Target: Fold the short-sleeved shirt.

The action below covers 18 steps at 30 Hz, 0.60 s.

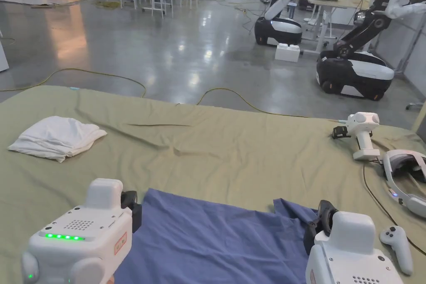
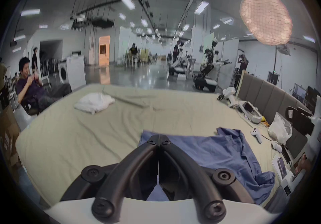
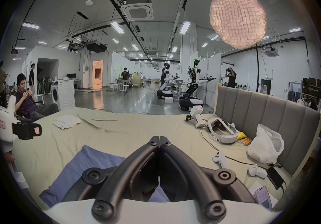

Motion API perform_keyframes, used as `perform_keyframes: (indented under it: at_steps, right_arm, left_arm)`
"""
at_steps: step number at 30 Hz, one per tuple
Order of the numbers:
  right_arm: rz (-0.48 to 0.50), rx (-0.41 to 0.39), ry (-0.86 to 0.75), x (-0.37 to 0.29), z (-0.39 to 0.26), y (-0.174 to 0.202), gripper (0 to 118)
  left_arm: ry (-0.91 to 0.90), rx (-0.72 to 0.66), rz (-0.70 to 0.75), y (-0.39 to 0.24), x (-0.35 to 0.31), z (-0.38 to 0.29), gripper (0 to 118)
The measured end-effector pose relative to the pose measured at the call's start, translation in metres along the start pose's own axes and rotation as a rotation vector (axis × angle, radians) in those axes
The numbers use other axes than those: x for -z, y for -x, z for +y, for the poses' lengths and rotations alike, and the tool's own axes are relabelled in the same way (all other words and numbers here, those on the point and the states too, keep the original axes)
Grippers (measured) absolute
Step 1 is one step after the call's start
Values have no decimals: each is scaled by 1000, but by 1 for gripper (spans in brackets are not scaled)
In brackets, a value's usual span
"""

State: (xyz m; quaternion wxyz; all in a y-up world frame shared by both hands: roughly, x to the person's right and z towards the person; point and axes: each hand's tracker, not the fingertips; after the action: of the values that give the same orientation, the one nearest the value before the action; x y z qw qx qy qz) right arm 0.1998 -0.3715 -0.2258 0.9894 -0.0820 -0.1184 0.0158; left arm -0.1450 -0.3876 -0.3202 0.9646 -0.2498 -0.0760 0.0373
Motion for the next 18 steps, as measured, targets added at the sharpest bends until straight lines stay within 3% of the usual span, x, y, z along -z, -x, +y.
perform_keyframes:
  at_steps: [11,12,14,16,18]
  right_arm:
    - [7,-9,198,48,-40,-16,0]
    - [6,-12,217,51,-45,-18,0]
    - [-3,-23,249,57,-54,-22,0]
    - [-14,-28,279,61,-61,-26,0]
    - [-28,-20,308,65,-68,-32,0]
  left_arm:
    - [417,-13,-20,48,202,32,3]
    - [444,-12,-15,51,220,37,11]
    - [487,-1,-18,49,245,44,40]
    - [544,-1,-23,49,270,46,58]
    - [570,17,-9,42,283,46,60]
